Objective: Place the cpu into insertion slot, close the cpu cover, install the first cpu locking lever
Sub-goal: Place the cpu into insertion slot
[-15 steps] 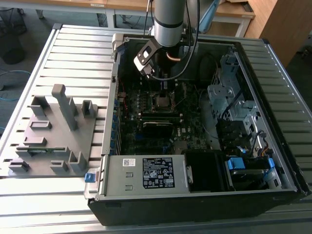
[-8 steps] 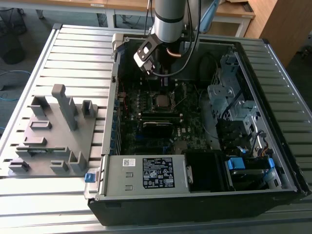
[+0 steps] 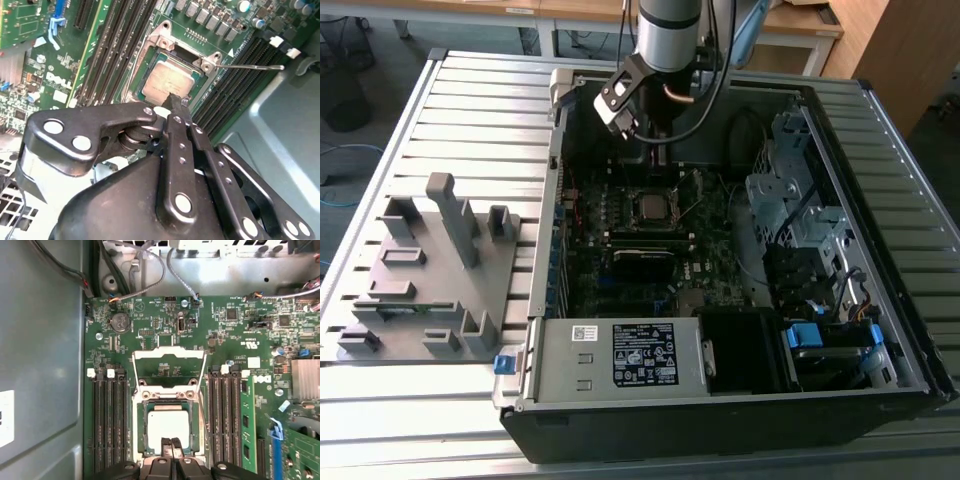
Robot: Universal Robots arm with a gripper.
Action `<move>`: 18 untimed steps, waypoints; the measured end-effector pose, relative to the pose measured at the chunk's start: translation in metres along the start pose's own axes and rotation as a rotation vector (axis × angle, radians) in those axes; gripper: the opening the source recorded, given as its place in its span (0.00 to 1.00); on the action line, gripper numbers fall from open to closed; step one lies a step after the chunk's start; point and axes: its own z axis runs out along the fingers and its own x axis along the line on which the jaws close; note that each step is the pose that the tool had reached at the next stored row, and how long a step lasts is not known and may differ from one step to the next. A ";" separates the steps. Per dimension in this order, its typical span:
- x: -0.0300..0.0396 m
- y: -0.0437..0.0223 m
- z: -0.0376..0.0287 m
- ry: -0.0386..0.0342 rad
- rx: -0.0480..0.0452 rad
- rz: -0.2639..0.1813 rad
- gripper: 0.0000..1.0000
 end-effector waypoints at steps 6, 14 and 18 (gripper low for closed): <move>0.0001 0.0003 -0.0079 0.0001 0.0000 0.000 0.10; 0.0001 0.0004 -0.0116 -0.0001 0.0001 0.000 0.10; 0.0002 0.0006 -0.0150 0.0001 -0.0001 0.000 0.10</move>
